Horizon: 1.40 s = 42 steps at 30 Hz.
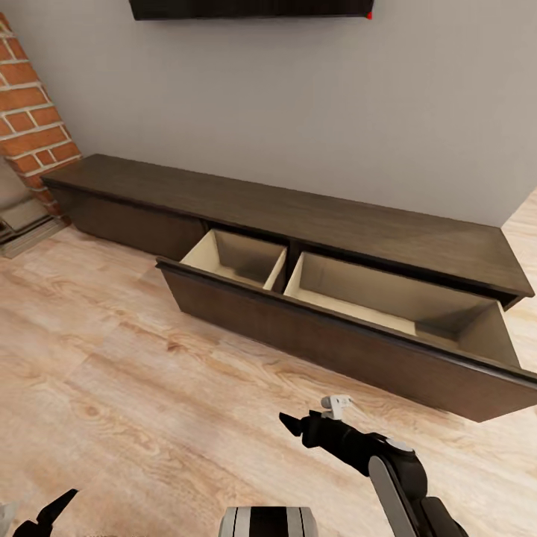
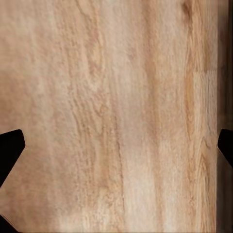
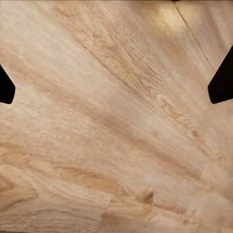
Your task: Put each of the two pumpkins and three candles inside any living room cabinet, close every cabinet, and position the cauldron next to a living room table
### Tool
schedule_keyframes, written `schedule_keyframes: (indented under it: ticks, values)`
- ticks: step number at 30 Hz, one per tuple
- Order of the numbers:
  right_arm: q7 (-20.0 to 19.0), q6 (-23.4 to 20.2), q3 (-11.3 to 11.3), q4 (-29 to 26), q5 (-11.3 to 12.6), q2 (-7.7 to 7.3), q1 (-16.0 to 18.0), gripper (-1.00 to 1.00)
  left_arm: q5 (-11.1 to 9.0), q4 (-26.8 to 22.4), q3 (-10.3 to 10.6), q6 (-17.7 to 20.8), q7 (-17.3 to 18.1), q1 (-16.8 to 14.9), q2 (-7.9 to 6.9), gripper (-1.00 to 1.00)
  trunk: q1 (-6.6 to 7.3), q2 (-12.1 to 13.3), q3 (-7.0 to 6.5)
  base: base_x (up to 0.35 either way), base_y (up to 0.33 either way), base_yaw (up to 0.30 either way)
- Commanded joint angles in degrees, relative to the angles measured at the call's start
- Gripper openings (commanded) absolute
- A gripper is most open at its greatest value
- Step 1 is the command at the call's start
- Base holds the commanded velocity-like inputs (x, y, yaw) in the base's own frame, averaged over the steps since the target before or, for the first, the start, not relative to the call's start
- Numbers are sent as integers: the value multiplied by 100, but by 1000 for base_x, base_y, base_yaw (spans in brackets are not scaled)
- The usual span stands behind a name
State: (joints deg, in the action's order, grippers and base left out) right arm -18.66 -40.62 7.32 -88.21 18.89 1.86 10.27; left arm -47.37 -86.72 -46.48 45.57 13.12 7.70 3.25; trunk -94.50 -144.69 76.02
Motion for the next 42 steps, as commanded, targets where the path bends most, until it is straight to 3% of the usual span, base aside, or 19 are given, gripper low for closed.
schedule_keyframes:
  ticks: [1, 13, 27, 31, 42]
  values:
    - [-5, -73, -6, 2, 1, 9, 6, 100, 8, -4, -12, 31, 23, -1, 5, 100, 3, 0, -24, 0, 0, 277]
    - [477, -847, 316, 269, -28, 42, 609, 100, -5, -17, -18, 20, 53, 17, 122, 100, 34, 16, -352, 0, 0, 225]
    - [480, -952, 524, 421, -34, 45, 650, 100, -11, -13, -29, 22, 58, 32, 128, 100, 70, 35, -722, 0, 0, 254]
    - [478, -949, 555, 909, -33, 56, 918, 100, -6, -26, -82, 9, 24, 73, 117, 100, 80, 40, -824, 0, 0, 261]
    - [485, -1072, 556, 1065, -29, 142, 1343, 100, -17, -66, -53, 3, 29, 91, 117, 100, 109, 55, -1109, 0, 0, 225]
